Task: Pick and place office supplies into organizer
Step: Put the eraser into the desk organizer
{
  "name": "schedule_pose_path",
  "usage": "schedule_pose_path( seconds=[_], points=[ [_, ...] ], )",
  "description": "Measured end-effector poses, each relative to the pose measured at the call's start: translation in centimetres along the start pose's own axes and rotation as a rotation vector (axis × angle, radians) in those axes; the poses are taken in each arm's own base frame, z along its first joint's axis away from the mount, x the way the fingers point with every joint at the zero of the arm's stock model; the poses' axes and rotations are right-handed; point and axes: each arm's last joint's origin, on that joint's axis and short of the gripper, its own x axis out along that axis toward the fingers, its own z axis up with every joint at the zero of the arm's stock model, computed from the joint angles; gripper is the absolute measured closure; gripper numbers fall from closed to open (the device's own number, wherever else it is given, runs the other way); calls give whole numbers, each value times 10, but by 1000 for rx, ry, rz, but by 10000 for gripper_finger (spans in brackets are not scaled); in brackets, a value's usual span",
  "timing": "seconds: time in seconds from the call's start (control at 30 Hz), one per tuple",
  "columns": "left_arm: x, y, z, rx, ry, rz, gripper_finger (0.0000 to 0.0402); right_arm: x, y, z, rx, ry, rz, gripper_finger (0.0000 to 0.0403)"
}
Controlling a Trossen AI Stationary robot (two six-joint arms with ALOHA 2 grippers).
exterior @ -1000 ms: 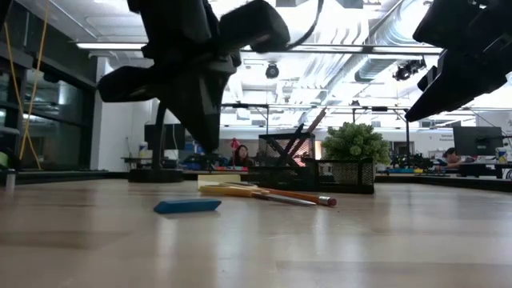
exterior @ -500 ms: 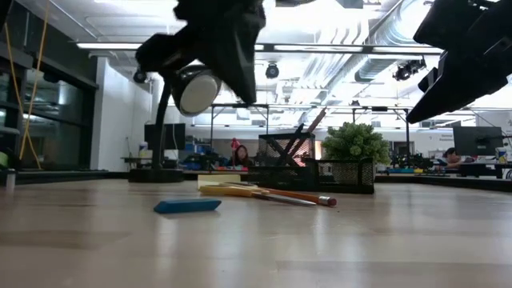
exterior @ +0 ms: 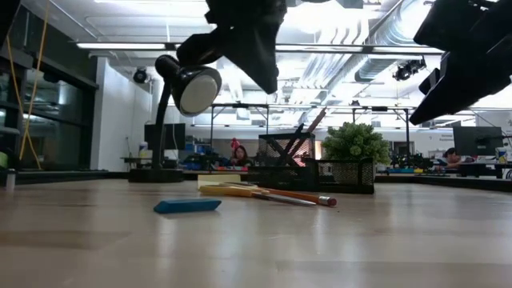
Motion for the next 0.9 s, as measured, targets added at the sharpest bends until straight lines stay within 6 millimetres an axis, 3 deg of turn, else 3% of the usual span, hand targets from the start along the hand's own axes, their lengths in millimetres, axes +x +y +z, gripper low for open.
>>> schedule_pose_path(
  seconds=[0.17,0.37,0.7,0.9],
  points=[
    [-1,5,-9,187,184,-8,401,0,0,0,20,8,10,394],
    [5,15,-22,247,444,23,384,0,0,0,14,-7,-7,394],
    [30,-3,-29,285,455,-114,256,0,1,1,-3,-14,5,394],
    [41,1,-41,267,486,-14,224,0,2,2,20,-25,11,394]
  ],
)
